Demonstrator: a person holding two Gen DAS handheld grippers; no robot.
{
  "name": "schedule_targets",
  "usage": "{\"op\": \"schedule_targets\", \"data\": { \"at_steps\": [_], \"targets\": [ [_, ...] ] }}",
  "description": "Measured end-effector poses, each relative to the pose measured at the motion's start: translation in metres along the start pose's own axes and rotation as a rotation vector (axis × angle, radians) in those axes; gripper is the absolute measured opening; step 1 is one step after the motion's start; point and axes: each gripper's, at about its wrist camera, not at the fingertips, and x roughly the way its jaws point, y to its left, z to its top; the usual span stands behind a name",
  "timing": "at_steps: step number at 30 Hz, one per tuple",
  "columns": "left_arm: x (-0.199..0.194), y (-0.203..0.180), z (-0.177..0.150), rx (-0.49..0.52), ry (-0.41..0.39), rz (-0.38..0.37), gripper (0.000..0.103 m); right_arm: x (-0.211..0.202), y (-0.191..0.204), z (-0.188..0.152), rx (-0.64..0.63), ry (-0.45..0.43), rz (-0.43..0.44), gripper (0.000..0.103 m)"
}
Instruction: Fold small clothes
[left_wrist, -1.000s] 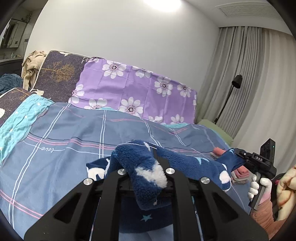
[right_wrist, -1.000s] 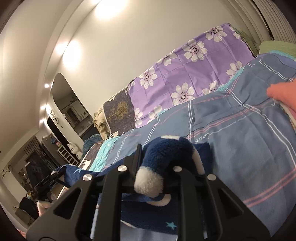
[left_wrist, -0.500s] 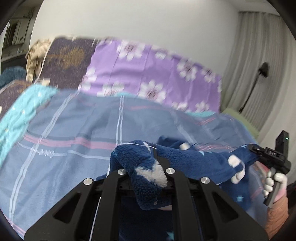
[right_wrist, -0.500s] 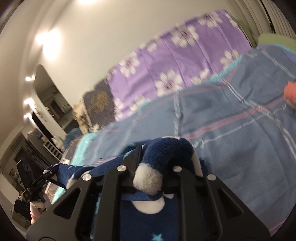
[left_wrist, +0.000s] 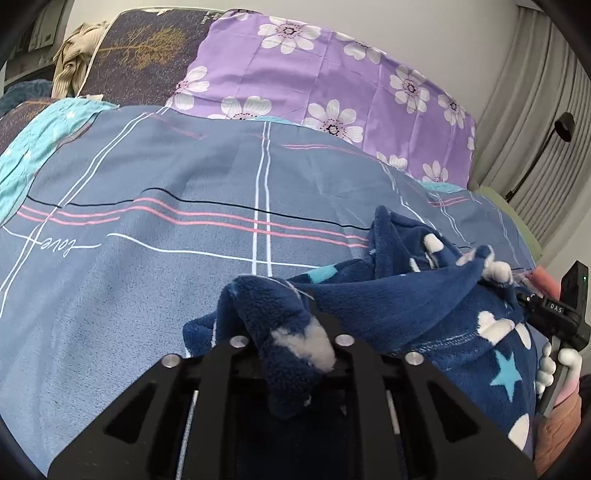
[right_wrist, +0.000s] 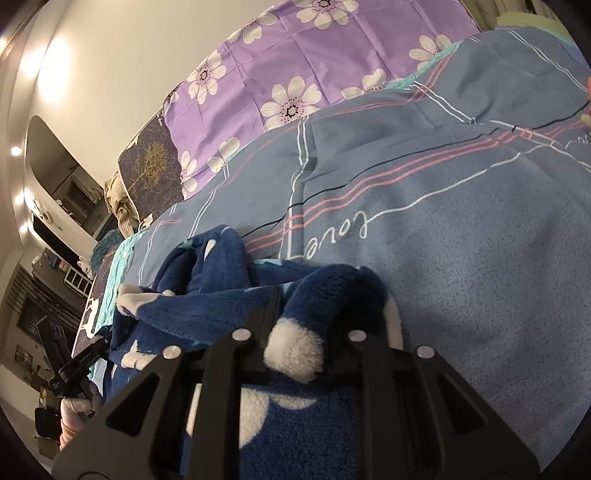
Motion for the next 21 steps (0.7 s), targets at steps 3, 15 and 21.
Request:
{"op": "schedule_targets", "data": {
  "at_steps": [3,15,21],
  "targets": [
    [-0.014,0.0,0.001,0.002,-0.02,-0.019,0.038,-0.012,0.006,0.001,-0.023,0.005,0.035,0.04],
    [-0.042,-0.037,-0.028,0.383,0.059,0.254,0.04,-0.027,0.05,-0.028,-0.408,0.146,-0.091,0.042],
    [0.001,-0.035,0.002,0.433,0.097,0.277,0.04,0.002,0.05,-0.008,-0.439,0.208,-0.093,0.042]
  ]
}}
